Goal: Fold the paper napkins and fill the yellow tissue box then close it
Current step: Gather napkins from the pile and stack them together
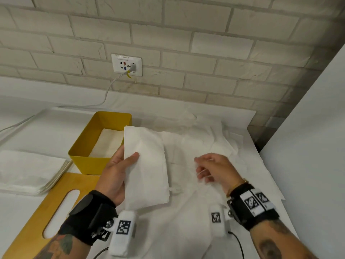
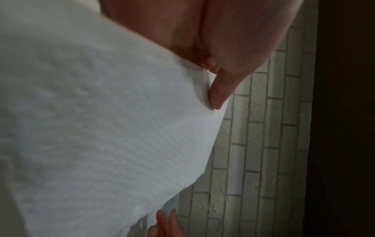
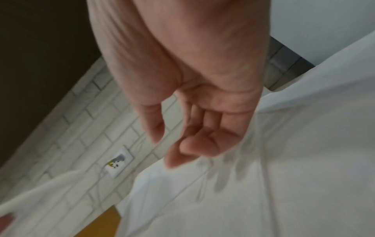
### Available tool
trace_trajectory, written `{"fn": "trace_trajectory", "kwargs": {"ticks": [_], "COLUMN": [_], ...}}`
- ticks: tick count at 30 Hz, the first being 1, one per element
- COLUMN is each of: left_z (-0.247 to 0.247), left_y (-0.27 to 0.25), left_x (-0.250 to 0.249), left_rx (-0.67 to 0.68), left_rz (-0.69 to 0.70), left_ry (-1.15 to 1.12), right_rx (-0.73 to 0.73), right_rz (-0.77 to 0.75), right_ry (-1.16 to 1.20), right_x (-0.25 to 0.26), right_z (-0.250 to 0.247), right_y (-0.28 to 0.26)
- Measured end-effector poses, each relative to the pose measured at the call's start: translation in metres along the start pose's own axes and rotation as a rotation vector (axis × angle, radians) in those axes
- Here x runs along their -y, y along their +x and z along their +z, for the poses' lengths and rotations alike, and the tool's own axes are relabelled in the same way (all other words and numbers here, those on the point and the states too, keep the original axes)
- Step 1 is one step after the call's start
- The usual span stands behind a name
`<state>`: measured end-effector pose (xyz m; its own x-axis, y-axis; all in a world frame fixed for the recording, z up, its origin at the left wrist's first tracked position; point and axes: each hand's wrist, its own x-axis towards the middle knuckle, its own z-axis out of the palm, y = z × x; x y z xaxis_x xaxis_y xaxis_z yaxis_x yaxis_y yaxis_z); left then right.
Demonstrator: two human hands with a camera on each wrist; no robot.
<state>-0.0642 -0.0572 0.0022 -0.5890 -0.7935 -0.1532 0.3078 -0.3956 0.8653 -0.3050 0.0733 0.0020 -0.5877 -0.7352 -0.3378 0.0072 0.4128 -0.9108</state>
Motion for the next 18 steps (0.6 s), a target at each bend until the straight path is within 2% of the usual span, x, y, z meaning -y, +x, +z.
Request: {"fn": "trace_trajectory", "kwargs": {"ticks": [1,3,6,9,14,18], "left_z": [0.000,-0.001,-0.001,-0.004,-0.009,-0.003], "left_y": [-0.001,-0.001,-0.003,-0.004,-0.001,0.007], "left_x": [0.000,0.001,0.000,-0.002,-0.009,-0.016], "left_rx": [0.004,0.009,0.007,-0.022,-0.074,-0.060], "left_rz": [0.003,0.007,0.006,-0.002,0.005,0.037], "left_ry": [-0.003,-0.005,-0.010,0.010,0.048,0.093], "right_rx": [-0.107,-0.214,-0.197,-0.178,-0.337,-0.330], "right_rz": [0.013,0.053,0.095,0.035,-0.270,-0.550], "right_ry": [0.022,-0.010,-0.039,-0.066,-0.121,-0.064], "right_x": [0.004,0.007,0.004,0.008,0.026,0.059], "right_z": [-0.003,-0.003,0.011,0.020,-0.004,-0.034], "right_y": [0.010,0.029,0.043,0.041,0.030,0.001]}}
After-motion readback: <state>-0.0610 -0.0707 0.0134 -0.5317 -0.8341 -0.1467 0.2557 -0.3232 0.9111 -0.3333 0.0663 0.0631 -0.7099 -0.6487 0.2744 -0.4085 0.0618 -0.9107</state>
